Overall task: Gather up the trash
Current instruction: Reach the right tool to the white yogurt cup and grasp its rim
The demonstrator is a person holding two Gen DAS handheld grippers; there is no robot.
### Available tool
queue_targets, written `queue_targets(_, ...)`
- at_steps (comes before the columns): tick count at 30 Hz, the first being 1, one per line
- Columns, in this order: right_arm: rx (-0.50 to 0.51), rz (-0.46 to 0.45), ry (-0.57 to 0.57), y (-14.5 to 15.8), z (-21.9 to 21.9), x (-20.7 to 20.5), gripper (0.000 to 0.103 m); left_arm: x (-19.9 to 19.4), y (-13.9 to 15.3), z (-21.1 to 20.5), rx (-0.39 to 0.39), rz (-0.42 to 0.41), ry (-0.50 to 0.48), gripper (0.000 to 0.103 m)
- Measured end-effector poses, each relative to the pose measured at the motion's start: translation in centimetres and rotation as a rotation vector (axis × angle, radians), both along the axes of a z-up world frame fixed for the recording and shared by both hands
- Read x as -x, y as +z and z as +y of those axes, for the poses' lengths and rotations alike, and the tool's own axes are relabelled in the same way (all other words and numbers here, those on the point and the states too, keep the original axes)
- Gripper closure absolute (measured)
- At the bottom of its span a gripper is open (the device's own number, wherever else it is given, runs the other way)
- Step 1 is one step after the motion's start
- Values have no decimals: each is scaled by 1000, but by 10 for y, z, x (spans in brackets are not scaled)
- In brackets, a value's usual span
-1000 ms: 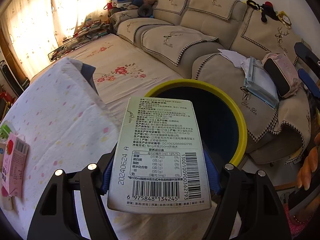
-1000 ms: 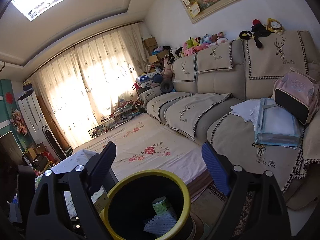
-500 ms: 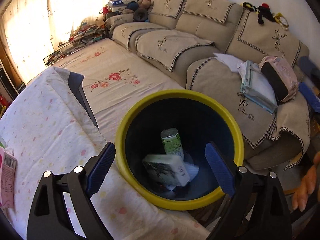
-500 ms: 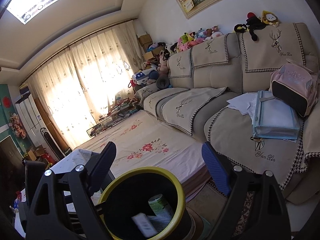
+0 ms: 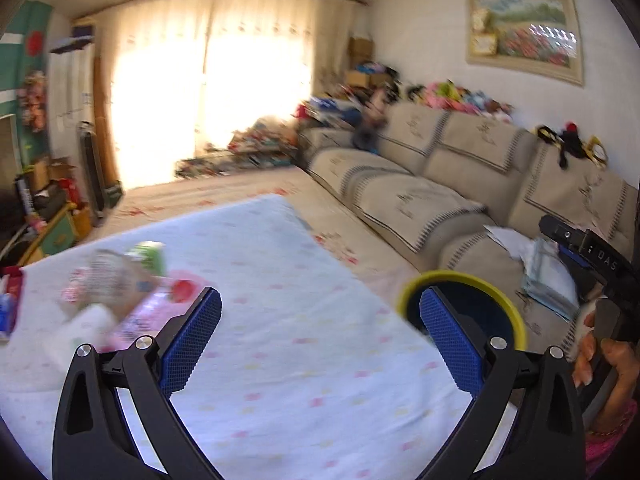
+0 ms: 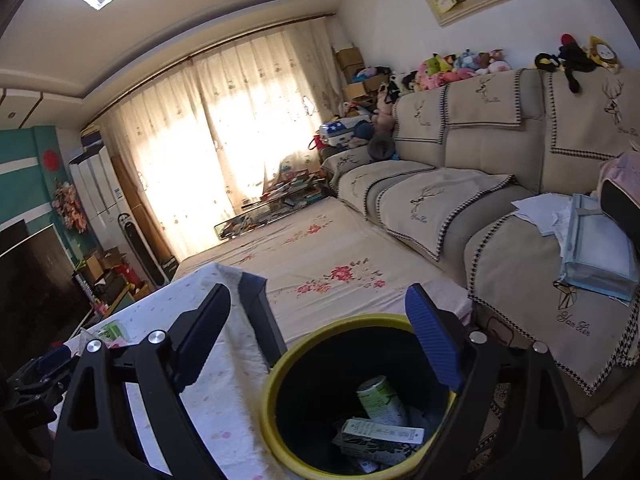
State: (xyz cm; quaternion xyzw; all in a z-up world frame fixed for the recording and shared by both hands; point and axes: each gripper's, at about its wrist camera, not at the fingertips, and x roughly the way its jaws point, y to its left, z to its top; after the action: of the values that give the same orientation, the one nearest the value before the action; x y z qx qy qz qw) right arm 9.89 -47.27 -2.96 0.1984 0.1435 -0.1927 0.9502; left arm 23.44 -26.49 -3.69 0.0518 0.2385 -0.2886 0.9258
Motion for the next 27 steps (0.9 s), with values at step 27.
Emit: queue_targets(27,206,257,668,21,270,-276,17,-44,-16,233,170,-47,482,5)
